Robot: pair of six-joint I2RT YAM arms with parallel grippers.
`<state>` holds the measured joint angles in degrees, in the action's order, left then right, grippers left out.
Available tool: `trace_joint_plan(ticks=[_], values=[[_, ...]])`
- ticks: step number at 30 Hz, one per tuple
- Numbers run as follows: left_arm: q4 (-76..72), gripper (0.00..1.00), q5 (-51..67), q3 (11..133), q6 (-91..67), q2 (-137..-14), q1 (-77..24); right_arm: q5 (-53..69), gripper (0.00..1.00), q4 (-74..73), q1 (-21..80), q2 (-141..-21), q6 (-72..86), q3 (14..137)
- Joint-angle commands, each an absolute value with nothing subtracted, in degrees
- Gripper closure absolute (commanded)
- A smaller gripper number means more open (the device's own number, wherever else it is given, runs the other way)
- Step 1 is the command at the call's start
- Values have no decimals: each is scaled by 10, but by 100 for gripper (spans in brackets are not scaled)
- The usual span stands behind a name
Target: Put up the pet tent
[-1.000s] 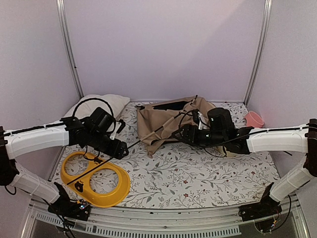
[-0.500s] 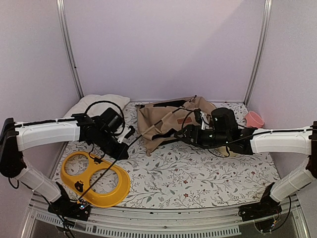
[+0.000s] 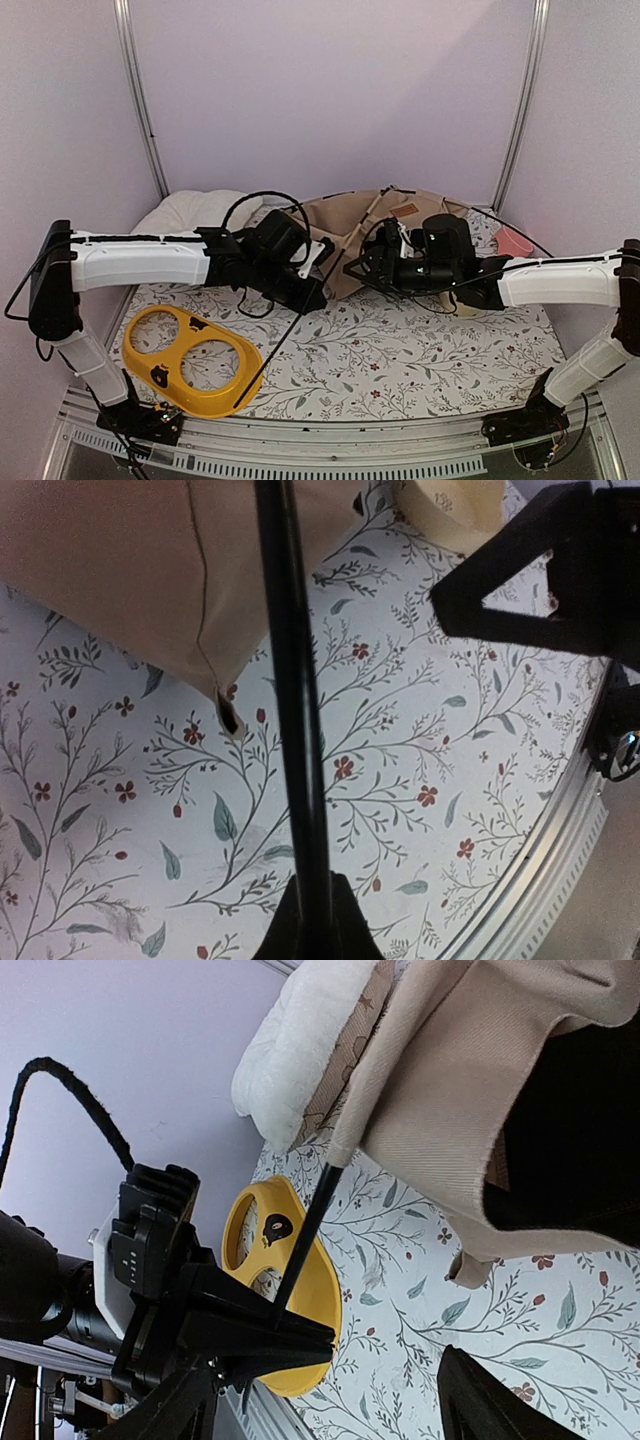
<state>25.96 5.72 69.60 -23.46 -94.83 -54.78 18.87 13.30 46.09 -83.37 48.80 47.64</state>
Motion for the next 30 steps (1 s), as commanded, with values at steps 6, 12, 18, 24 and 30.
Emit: trace_joint_plan(ticks=[6,12,18,24,30], values=[[107,100,38,745,-253,-987,-574,193,34,167,467,-864,521,514],[84,100,46,749,-251,-991,-582,185,48,170,467,-878,528,525],[80,100,54,752,-243,-998,-590,182,52,171,467,-888,528,544],[78,100,58,756,-238,-998,-592,178,89,170,467,-897,528,549],[101,66,56,748,-239,-980,-592,163,100,142,448,-884,516,551]])
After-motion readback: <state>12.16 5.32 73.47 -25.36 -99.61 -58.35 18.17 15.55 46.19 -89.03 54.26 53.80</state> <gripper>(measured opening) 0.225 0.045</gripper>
